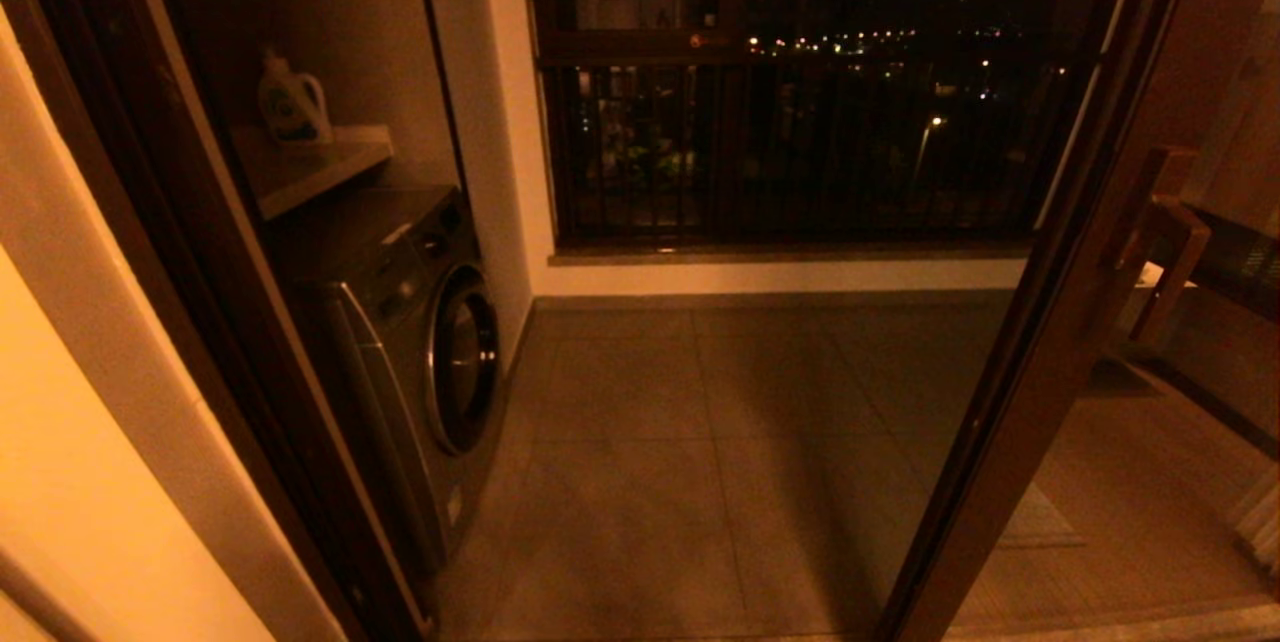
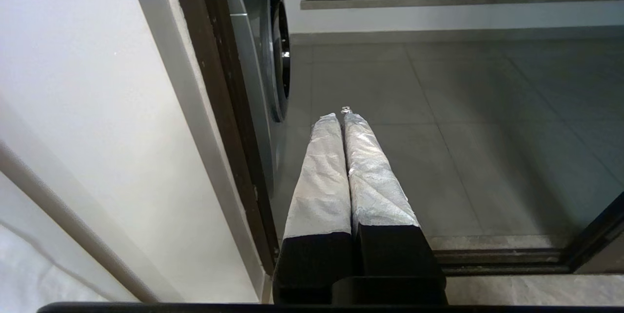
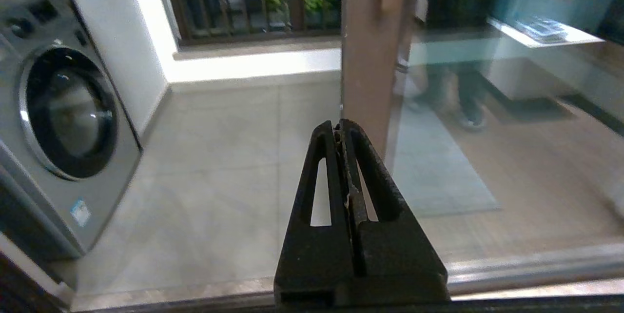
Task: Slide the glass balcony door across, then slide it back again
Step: Close the slid door
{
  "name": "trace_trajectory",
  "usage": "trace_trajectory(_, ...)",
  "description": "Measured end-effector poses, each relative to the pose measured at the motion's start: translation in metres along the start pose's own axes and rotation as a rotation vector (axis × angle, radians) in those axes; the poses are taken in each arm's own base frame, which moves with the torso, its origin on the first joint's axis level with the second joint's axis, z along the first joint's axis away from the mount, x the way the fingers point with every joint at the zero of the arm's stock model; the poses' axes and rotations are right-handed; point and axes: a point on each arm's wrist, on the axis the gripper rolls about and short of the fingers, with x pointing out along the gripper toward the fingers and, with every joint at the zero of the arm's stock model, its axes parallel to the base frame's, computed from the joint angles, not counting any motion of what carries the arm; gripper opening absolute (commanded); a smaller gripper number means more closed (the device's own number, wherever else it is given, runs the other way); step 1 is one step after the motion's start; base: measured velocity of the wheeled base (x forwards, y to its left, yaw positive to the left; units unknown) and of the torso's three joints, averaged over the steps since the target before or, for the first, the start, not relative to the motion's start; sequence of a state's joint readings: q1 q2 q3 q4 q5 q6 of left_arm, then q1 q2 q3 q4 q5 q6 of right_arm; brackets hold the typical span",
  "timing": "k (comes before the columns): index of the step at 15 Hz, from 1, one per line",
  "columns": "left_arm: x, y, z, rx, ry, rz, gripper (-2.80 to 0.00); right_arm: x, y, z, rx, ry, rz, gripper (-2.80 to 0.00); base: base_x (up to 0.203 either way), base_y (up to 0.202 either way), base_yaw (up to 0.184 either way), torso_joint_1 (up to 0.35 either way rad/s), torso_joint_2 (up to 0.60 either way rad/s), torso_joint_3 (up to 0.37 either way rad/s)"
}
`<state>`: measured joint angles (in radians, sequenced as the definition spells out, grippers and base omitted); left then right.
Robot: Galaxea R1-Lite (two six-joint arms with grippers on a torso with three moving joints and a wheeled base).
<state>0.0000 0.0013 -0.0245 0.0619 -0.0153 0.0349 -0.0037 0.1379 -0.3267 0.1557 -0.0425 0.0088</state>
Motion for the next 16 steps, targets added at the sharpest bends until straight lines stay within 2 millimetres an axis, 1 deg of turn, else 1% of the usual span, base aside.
trace_trajectory(3,0.0,0.0,0.0,0.0,0.0,-0.001,-2.8,0.016,0.001,0.03,-0.012,0.053,-0.055,-2.8,0.0,0.0,0.0,0.0,0.0,0.0)
trace_trajectory(5,0.0,0.0,0.0,-0.004,0.0,0.0,-2.8,0.031,0.0,0.052,-0.016,0.085,-0.126,-2.8,0.0,0.0,0.0,0.0,0.0,0.0)
trace_trajectory(8,0.0,0.0,0.0,-0.005,0.0,0.002,-2.8,0.051,-0.002,0.076,-0.027,0.162,-0.227,-2.8,0.0,0.0,0.0,0.0,0.0,0.0)
trace_trajectory(11,0.0,0.0,0.0,-0.005,0.0,0.002,-2.8,0.068,-0.003,0.094,-0.027,0.237,-0.273,-2.8,0.0,0.0,0.0,0.0,0.0,0.0)
trace_trajectory(13,0.0,0.0,0.0,-0.005,0.0,0.001,-2.8,0.082,-0.005,0.102,-0.027,0.266,-0.32,-2.8,0.0,0.0,0.0,0.0,0.0,0.0)
trace_trajectory(16,0.0,0.0,0.0,-0.006,0.0,0.002,-2.8,0.105,-0.012,0.104,-0.023,0.331,-0.404,-2.8,0.0,0.0,0.0,0.0,0.0,0.0)
